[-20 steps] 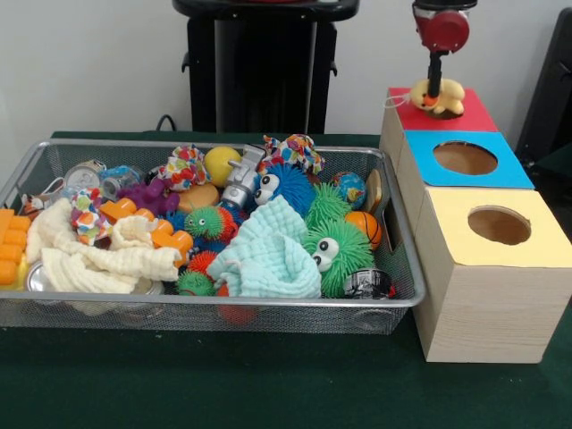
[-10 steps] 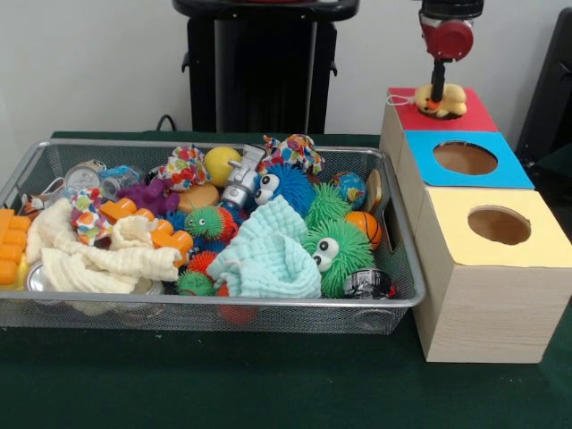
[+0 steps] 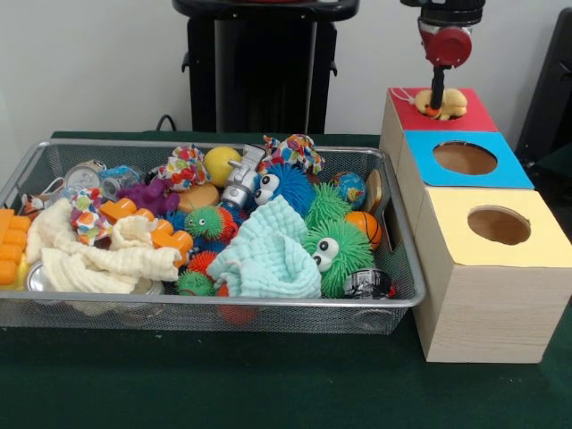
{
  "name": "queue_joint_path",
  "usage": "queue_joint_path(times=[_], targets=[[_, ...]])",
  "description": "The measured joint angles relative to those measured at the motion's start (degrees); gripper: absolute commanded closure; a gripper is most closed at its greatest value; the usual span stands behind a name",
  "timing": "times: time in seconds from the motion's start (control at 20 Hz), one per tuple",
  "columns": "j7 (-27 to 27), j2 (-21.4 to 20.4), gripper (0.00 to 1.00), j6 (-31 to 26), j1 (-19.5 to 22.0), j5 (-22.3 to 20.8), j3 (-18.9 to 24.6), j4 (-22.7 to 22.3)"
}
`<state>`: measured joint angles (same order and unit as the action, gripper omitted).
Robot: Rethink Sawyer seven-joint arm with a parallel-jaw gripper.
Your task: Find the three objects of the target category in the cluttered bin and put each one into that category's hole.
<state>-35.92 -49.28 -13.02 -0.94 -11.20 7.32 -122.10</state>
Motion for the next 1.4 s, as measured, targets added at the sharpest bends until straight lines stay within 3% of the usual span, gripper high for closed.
queue_joint_path(times=[0.3, 0.35, 1.4], targets=[[0.00, -0.12, 1.00, -0.01, 0.02, 0.60, -0.07, -0.12], [0.00, -0.17, 0.00, 0.00, 0.07, 0.87, -0.12, -0.16], [0.00, -2.29, 0.00, -1.31, 1.06, 2.55, -0.74, -0.36]])
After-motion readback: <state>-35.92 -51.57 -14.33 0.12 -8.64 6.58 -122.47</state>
